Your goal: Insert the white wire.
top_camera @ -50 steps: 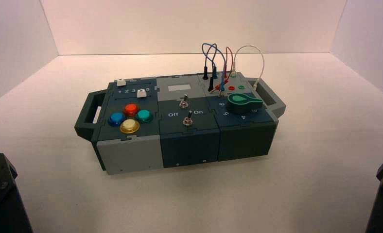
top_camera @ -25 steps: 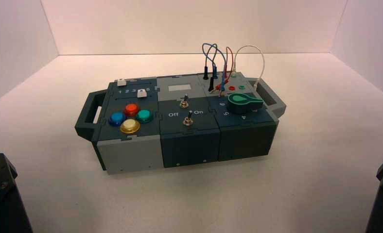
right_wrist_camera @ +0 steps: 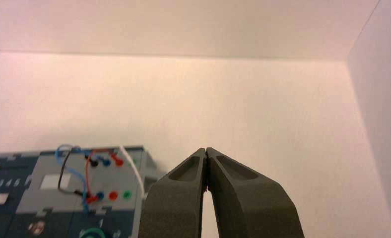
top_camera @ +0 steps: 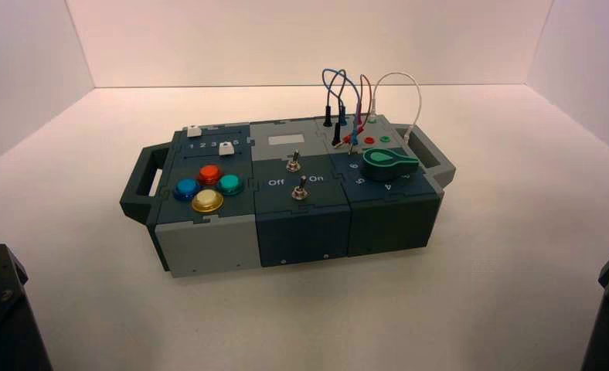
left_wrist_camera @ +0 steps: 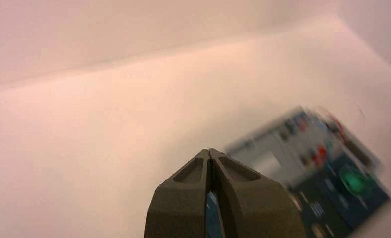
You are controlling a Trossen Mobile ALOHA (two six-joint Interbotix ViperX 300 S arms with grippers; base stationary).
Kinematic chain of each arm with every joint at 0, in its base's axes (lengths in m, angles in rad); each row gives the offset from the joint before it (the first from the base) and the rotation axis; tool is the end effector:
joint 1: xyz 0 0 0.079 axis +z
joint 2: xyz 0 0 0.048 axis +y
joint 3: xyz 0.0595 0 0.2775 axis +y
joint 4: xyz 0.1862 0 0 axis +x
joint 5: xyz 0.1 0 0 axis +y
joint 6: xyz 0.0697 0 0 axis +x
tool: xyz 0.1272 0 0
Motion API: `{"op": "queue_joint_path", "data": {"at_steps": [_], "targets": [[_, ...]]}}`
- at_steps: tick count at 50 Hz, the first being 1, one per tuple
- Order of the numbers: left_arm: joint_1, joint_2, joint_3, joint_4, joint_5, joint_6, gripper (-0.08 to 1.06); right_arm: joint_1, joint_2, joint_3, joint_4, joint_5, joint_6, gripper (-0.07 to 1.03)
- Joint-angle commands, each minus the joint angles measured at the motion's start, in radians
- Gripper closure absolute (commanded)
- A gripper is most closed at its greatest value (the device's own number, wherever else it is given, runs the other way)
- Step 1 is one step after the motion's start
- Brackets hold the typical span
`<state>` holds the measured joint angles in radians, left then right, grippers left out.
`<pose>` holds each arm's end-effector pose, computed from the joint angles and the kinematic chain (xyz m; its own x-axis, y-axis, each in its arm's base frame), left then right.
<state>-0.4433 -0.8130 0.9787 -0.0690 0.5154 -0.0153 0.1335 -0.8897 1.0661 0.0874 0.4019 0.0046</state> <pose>0.2452 -0.1238 0.1900 0.6874 -0.3640 -0.6285 0.4085 0.9093 -0.0798 0.2653 0.0424 0.1904 0.8257 0.1453 -0.5451 -0.1149 0.9893 0.0898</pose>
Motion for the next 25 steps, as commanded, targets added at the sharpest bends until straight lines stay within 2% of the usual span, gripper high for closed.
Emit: {"op": "queue_joint_path", "data": {"at_steps": [1,3,7,15,25], "targets": [[-0.140,0.051,-0.023,-0.066,0.028,-0.064,1.01,0.003,0.005,-0.026,0.063,0.074,0.005,0.99],[-0.175,0.069,-0.021,-0.084,0.028,-0.103,1.01,0.003,0.005,-0.029,0.067,0.094,0.003,0.99],[-0.232,0.110,-0.020,-0.097,0.028,-0.153,1.01,0.003,0.005,-0.034,0.074,0.129,0.000,0.99],[-0.304,0.170,-0.018,-0.097,0.011,-0.184,1.01,0.020,0.015,-0.041,0.078,0.189,-0.009,0.99],[-0.339,0.232,-0.023,-0.106,-0.035,-0.190,1.01,0.025,0.087,-0.060,0.078,0.284,-0.017,0.99]]}}
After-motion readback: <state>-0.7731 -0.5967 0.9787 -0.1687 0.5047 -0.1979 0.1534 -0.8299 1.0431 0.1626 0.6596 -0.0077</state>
